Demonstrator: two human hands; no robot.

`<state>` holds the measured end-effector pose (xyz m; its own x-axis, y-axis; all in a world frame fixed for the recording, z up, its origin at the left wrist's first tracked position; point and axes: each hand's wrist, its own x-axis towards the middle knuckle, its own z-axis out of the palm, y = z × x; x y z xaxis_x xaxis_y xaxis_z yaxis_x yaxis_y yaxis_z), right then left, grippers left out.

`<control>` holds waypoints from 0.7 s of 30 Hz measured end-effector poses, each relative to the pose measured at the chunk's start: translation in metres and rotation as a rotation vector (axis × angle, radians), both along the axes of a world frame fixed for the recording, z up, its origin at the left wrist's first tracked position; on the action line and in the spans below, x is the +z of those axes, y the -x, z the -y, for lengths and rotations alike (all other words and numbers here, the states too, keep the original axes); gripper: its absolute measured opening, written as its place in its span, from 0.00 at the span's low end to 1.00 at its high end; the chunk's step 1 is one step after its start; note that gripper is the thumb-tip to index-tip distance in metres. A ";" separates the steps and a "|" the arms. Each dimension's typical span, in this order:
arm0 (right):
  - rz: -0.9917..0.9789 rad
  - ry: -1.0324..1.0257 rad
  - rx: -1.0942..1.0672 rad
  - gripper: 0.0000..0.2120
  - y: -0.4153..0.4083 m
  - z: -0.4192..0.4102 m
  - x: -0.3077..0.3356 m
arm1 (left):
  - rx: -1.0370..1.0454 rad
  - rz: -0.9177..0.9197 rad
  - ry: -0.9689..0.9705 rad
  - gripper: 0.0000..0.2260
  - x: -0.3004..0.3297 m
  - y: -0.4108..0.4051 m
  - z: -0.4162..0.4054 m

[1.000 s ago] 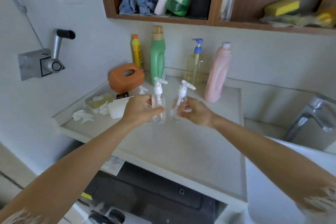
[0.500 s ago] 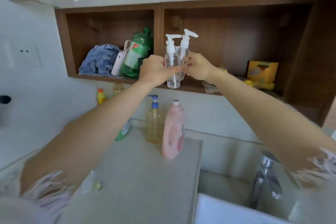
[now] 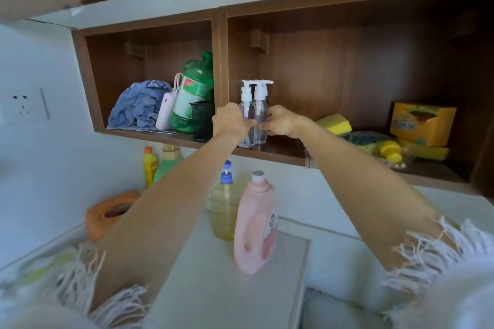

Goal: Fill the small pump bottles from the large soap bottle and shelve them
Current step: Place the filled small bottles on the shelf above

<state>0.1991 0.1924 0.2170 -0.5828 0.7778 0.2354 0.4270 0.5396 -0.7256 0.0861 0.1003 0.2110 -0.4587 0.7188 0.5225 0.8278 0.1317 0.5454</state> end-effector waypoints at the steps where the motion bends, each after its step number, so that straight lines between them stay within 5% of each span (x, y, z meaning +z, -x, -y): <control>1: 0.016 -0.028 -0.017 0.07 0.002 -0.002 0.000 | 0.004 -0.035 0.013 0.20 -0.001 -0.002 -0.001; 8: 0.109 -0.170 -0.173 0.02 0.016 -0.012 0.001 | 0.032 -0.202 0.005 0.24 -0.003 -0.005 -0.009; 15: 0.057 -0.112 -0.248 0.23 0.017 -0.012 0.001 | 0.048 -0.272 0.000 0.26 -0.006 -0.001 -0.013; 21: 0.036 -0.217 -0.347 0.17 0.017 0.005 -0.001 | 0.020 -0.268 -0.011 0.30 -0.009 -0.002 -0.005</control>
<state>0.1825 0.1879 0.2164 -0.3055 0.8642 0.3999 0.6337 0.4979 -0.5921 0.0879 0.1055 0.2024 -0.3167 0.7047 0.6349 0.9402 0.1448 0.3083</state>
